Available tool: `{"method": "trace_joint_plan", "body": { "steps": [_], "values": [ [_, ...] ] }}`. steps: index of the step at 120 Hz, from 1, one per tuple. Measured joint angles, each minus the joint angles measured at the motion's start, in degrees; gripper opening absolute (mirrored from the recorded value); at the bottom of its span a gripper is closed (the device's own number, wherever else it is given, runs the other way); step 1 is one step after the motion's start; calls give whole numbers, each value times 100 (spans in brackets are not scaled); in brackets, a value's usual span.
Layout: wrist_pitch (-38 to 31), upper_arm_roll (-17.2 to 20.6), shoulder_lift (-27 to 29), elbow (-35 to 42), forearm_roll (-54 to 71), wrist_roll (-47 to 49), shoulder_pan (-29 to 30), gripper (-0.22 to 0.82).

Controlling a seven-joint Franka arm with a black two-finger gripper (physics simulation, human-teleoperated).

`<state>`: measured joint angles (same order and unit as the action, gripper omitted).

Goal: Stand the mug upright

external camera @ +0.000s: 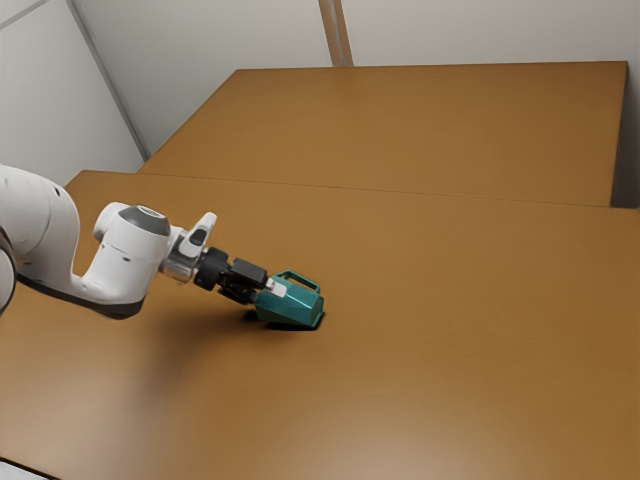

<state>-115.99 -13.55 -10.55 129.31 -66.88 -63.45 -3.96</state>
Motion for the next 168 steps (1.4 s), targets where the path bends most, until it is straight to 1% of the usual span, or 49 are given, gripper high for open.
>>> {"method": "trace_joint_plan", "body": {
  "steps": [12, 30, 58, 82, 100, 123, 136, 150, 168],
  "values": [
    [1, 7, -12, 0, -43, 5, -32, 45],
    [-8, 17, -53, 0, -86, 10, -66, 33],
    [-22, 19, -29, -3, -103, 15, -79, 1],
    [-35, 35, 103, -10, -96, 16, -147, -11],
    [-39, 37, 404, -1, -93, 13, -286, -15],
    [-41, 54, 766, -16, -20, 36, -339, -16],
    [-43, 143, 965, -58, 213, 109, -271, -17],
    [-46, 244, 1163, -169, 764, 264, -204, -17],
    [-53, 506, 1313, -360, 1693, 587, 5, -17]
  ]
}}
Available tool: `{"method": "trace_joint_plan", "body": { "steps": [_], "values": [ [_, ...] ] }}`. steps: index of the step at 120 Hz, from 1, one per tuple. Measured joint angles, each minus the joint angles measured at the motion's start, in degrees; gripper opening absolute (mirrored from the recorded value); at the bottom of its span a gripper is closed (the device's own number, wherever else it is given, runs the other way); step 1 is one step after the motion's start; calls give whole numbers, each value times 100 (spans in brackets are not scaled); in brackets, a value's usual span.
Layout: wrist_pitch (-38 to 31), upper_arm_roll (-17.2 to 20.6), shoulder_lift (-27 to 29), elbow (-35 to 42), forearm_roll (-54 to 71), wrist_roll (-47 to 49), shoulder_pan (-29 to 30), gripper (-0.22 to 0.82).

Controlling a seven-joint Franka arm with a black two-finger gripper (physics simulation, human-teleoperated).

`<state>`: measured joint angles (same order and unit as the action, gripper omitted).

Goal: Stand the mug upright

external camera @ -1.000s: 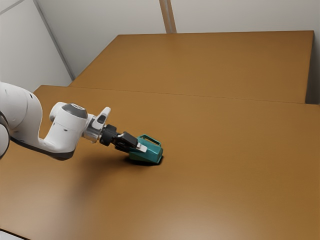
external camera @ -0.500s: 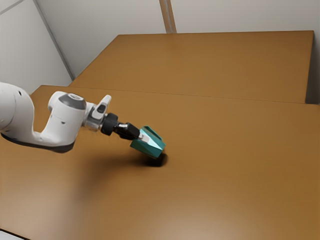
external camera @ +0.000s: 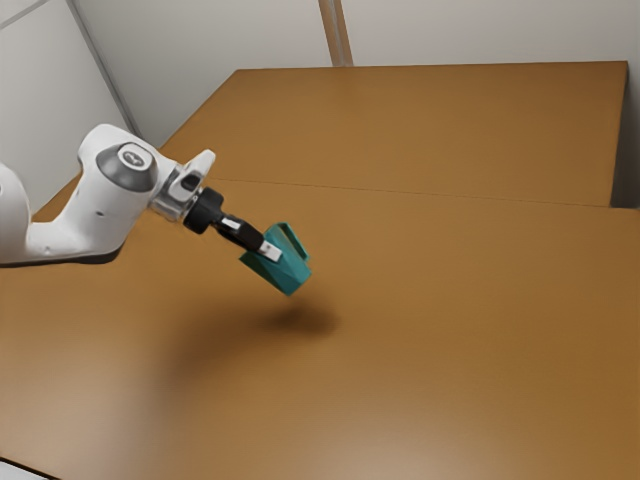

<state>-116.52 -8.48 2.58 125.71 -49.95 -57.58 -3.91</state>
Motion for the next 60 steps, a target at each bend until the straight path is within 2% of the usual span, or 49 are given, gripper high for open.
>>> {"method": "trace_joint_plan", "body": {
  "steps": [22, 35, 60],
  "values": [
    [-18, 195, 67, -190, 1229, 548, 40, -17],
    [-78, 485, 125, -258, 2021, 930, 157, -17],
    [-215, 631, 268, -224, 3355, 1698, 195, -17]
  ]
}}
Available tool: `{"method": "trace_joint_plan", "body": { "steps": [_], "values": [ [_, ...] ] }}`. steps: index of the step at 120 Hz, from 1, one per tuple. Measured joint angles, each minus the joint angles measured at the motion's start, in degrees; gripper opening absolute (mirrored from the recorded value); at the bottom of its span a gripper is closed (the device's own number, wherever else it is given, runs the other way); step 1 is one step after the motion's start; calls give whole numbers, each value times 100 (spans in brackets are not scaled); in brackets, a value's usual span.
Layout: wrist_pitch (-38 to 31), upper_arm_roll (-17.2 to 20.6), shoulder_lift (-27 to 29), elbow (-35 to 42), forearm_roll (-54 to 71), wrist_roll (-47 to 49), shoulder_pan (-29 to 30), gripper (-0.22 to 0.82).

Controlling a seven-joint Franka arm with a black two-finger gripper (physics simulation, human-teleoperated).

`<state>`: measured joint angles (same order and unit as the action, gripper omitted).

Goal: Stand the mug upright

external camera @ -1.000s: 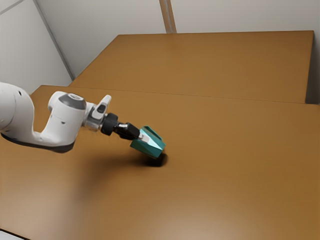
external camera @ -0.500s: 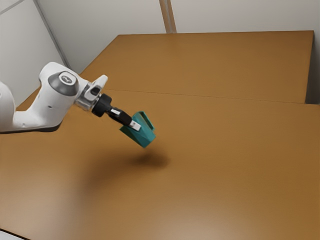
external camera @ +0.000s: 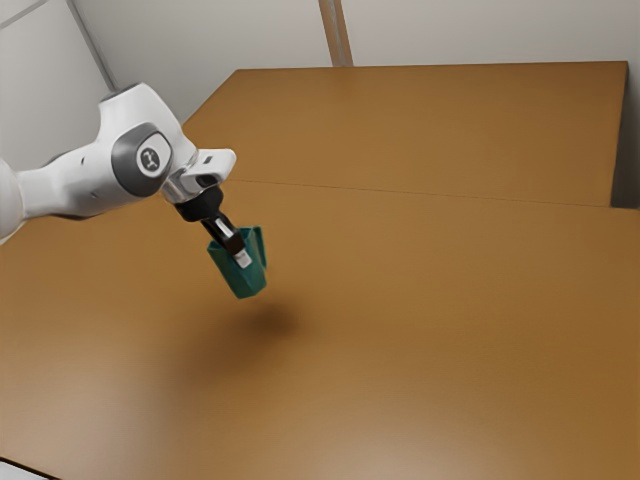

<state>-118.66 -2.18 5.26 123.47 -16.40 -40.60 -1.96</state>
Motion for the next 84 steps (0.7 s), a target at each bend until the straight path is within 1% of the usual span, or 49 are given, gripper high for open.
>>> {"method": "trace_joint_plan", "body": {
  "steps": [21, 45, 84],
  "values": [
    [-157, 47, 237, 247, 616, 617, -59, -17],
    [-393, 59, 466, 669, 1022, 1267, -95, -17],
    [-939, 180, 504, 1057, 1583, 2200, -103, -17]
  ]
}}
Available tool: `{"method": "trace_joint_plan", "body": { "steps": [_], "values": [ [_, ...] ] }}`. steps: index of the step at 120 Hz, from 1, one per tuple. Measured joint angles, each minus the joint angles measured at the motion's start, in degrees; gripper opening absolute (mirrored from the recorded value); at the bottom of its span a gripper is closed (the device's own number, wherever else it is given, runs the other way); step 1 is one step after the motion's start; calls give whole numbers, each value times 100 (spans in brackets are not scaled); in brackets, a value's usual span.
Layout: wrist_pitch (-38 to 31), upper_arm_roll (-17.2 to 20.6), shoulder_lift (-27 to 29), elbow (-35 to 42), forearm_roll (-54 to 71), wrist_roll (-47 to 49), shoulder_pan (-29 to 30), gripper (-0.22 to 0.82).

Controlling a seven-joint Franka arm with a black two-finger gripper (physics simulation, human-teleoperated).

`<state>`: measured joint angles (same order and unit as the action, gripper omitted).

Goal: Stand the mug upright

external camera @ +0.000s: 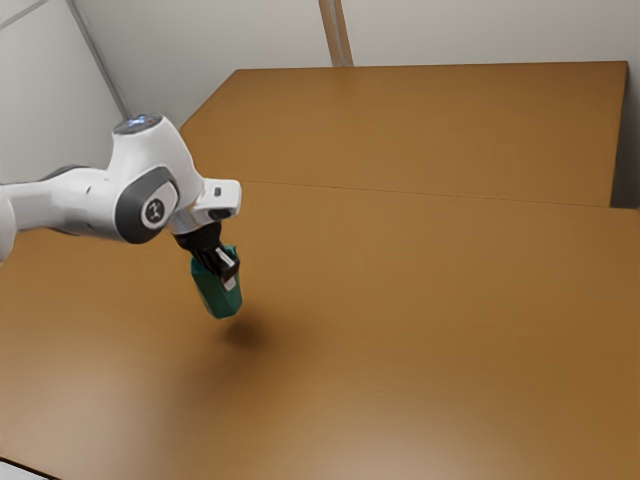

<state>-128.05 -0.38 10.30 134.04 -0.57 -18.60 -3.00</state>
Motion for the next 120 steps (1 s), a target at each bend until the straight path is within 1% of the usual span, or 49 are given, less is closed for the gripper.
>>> {"method": "trace_joint_plan", "body": {
  "steps": [25, 53, 79, 120],
  "values": [
    [-629, 3, -16, 327, 157, 447, -6, -17],
    [-1104, 8, -57, 503, 187, 823, -48, -17],
    [-1287, 10, -135, 615, 191, 1081, -59, -17],
    [-1366, 10, -302, 643, 196, 1365, -60, -17]
  ]
}}
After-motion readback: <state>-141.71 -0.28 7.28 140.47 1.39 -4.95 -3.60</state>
